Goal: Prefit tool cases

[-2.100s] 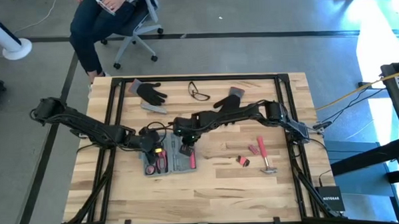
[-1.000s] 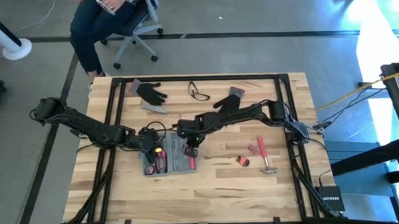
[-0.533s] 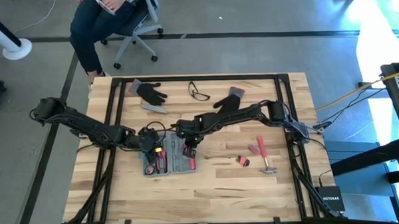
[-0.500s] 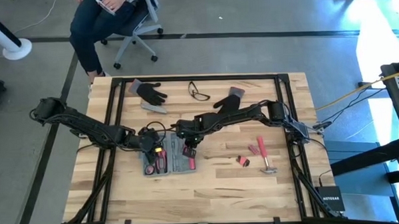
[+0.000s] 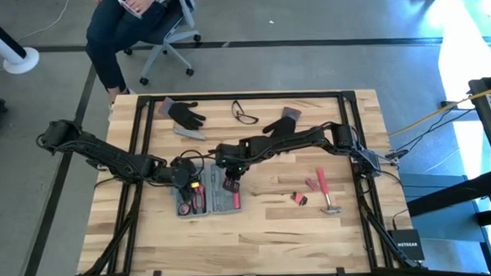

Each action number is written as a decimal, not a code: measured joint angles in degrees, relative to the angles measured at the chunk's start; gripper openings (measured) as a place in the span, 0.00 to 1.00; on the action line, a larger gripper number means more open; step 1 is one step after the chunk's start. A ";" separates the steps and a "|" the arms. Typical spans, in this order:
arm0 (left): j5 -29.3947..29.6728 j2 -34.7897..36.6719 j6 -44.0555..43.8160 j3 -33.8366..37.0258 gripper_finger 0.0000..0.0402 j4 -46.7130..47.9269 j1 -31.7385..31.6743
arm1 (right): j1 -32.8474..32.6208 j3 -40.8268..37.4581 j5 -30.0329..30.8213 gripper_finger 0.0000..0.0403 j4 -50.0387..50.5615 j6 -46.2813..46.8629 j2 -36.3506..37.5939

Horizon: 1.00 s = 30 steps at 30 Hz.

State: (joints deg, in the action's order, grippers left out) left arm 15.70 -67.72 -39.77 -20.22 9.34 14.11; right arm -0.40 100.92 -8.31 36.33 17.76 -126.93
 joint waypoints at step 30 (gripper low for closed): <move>1.44 0.00 -0.41 0.01 0.00 0.25 -0.02 | -0.33 3.22 1.10 0.00 2.79 -0.86 -2.97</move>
State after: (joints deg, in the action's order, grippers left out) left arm 17.15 -67.72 -40.18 -20.21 9.59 14.09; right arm -0.73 104.14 -7.20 39.13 16.90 -129.91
